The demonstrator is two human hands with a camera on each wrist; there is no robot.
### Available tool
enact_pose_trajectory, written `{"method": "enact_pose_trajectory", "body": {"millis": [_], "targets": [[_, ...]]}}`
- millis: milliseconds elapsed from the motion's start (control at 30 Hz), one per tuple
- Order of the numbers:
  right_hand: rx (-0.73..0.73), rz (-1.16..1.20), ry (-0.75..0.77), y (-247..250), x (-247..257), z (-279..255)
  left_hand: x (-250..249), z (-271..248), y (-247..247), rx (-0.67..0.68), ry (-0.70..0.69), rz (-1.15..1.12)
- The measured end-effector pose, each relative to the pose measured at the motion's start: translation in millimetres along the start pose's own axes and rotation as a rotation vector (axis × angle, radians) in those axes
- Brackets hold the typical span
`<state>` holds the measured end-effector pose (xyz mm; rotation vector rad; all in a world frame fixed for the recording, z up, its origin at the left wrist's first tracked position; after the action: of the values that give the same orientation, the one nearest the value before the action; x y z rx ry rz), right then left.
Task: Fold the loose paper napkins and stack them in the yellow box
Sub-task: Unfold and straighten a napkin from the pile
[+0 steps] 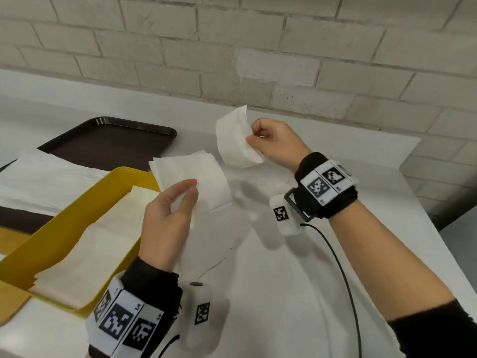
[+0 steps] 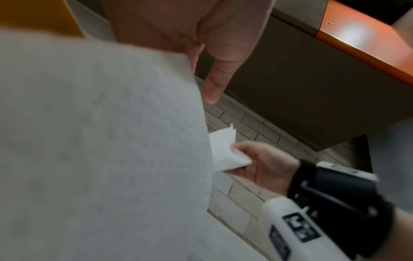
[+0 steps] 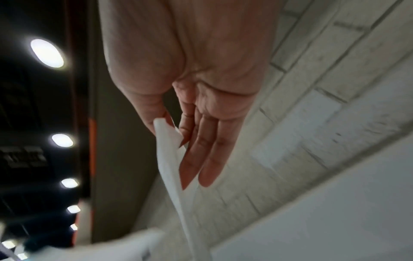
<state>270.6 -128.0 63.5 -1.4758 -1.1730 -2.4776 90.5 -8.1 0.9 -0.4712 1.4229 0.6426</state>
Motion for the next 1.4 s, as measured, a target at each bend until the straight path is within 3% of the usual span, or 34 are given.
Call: {"method": "enact_pose_trajectory", "body": {"millis": [167,400,567,767,967,1200,1300,1400], "targets": [[0.004,0.034,0.091,14.9,40.6,-58.8,-9.9,-1.9,-29.9,0.134,0.017,-0.159],[0.005,-0.12,0.092,1.6,36.7,-97.3,-24.1,-19.7,-65.5,0.275,-0.003,-0.294],[-0.084,-0.14,0.12,1.0,30.3,-109.3,-18.8,-23.5,-76.0,0.315,0.04,-0.385],[-0.227,0.008,0.07,8.3,23.2,-118.8,-19.2,-26.3,-85.8,0.423,0.065,-0.471],[-0.365,0.003,0.026,18.7,11.7,-117.9,-10.0,-22.3,-85.8,0.378,0.109,-0.44],[-0.523,0.156,0.014,45.1,2.6,-113.0,-7.2,-20.2,-84.5,0.377,-0.007,-0.253],[-0.568,0.362,0.058,65.3,4.8,-113.8,-3.0,-14.0,-80.4,0.334,0.03,-0.261],[-0.517,0.591,0.071,78.0,6.6,-115.9,-4.6,-9.0,-72.9,0.282,0.041,-0.319]]}}
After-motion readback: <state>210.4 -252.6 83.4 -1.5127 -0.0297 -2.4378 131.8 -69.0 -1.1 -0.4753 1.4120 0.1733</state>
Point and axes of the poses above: each hand's wrist, its own z-axis towards the middle knuckle, its own y-axis out of the back of the hand, x = y × z, the point moved 7 cm from there along z, towards the middle knuckle, and after that the axes turned 1 degree about y, right-handed, at the moved point
